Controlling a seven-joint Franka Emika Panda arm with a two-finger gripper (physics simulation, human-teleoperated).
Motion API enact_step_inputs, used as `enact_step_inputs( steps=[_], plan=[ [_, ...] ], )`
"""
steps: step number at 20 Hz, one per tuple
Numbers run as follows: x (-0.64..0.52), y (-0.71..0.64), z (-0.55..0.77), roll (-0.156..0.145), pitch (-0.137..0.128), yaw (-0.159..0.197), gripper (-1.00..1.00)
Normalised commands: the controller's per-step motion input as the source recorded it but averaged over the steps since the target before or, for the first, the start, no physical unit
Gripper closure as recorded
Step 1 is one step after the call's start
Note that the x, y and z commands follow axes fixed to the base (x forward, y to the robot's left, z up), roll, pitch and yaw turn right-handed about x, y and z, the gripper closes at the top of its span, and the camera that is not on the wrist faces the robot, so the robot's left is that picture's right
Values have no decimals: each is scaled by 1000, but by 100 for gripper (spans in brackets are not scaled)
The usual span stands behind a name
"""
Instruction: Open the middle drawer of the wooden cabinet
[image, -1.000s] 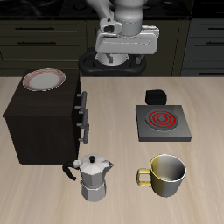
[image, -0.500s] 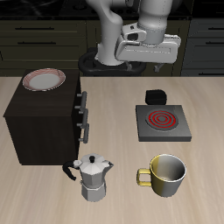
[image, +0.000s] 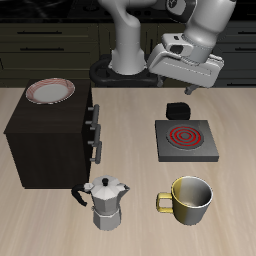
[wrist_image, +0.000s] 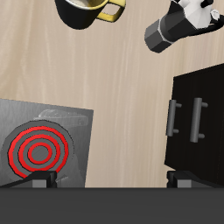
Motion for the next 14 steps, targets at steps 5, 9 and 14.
enact_step_inputs(
  steps=[5,9,14],
  plan=[
    [364,-31,-122,-209,-4,64,-100],
    [170,-111,-55,-92,15,5,-100],
    [248,-380,0,-229,55,-40,-100]
  ],
)
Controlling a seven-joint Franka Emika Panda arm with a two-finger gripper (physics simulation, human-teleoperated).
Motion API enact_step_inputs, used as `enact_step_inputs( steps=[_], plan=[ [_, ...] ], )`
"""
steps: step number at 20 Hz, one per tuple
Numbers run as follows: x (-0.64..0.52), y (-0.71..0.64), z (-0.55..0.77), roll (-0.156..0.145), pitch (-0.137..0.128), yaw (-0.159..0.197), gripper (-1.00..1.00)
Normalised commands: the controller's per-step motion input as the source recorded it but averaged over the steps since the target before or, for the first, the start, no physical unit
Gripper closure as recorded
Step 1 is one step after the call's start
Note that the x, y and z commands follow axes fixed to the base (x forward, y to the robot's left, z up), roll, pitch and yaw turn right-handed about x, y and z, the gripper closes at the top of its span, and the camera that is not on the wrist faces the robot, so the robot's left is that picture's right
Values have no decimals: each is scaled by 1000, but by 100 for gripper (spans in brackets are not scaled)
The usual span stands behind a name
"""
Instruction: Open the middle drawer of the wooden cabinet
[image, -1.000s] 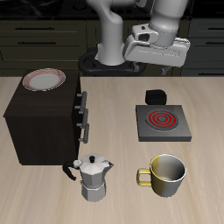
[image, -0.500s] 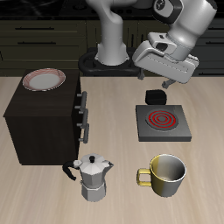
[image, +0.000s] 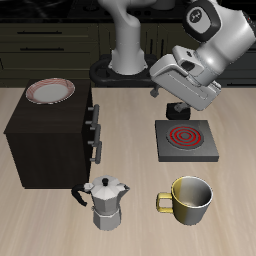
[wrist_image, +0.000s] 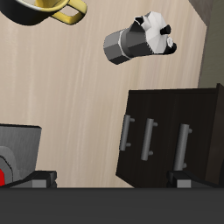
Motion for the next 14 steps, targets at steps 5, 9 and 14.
enact_step_inputs(
  steps=[5,9,14],
  plan=[
    [125,-201,-8,-133,57,-56,-100],
    [119,-147,-10,-94,16,-8,-100],
    [26,-389,13,-122,3,-35,-100]
  ],
)
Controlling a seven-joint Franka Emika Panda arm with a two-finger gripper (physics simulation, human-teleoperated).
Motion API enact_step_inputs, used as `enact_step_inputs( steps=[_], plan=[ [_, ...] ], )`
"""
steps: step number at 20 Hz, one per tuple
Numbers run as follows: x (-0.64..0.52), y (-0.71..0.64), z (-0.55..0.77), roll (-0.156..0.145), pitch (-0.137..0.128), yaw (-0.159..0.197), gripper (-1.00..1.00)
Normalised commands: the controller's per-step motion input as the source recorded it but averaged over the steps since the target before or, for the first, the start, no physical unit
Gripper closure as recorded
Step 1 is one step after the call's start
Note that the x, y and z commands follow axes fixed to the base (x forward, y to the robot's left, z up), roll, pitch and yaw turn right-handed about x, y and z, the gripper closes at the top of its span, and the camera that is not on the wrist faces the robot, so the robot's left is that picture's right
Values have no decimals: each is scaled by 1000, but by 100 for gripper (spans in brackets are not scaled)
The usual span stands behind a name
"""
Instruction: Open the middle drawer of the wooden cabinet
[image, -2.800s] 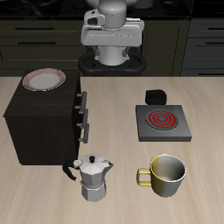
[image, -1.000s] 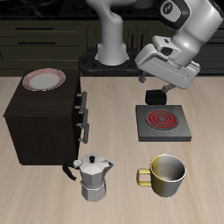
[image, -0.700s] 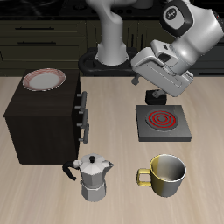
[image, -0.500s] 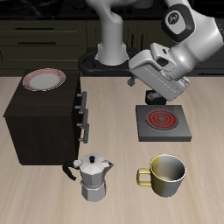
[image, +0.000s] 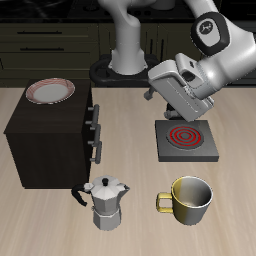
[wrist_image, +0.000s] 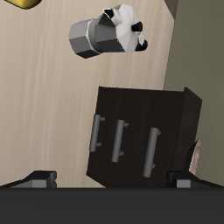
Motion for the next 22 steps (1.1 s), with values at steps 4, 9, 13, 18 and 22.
enact_step_inputs(
  steps=[4,9,13,18,22],
  plan=[
    [100,-214,-81,-48,26,7,-100],
    [43,-327,-144,-61,37,-17,-100],
    [21,-204,-183,-46,23,-7,-100],
    [98,-114,-152,-17,34,-6,-100],
    [10,-11,-170,-8,26,-2,-100]
  ],
)
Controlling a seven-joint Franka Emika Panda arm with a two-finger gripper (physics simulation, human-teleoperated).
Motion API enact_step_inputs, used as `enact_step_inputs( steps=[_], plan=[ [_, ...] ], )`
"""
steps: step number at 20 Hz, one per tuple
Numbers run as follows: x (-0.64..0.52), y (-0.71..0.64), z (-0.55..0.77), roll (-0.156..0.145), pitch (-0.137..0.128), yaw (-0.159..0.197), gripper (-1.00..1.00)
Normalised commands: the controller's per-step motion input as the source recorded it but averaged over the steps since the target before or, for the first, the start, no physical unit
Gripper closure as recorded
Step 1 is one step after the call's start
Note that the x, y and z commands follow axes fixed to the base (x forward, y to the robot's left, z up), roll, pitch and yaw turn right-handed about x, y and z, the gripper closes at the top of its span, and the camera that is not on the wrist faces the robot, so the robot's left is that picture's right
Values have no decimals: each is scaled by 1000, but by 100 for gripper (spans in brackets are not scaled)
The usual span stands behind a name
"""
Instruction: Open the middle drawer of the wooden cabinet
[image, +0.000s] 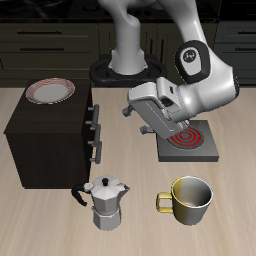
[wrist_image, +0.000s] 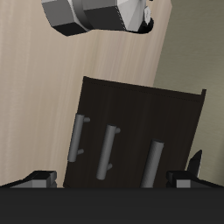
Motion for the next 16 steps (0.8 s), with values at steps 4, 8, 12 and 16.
enact_step_inputs(
  steps=[4,8,12,16],
  plan=[
    [64,-27,-205,-2,44,-1,-100],
    [20,-19,-113,-14,20,-1,-100],
    [55,62,-120,5,4,8,-100],
    [44,-50,-189,-7,37,0,-100]
  ],
)
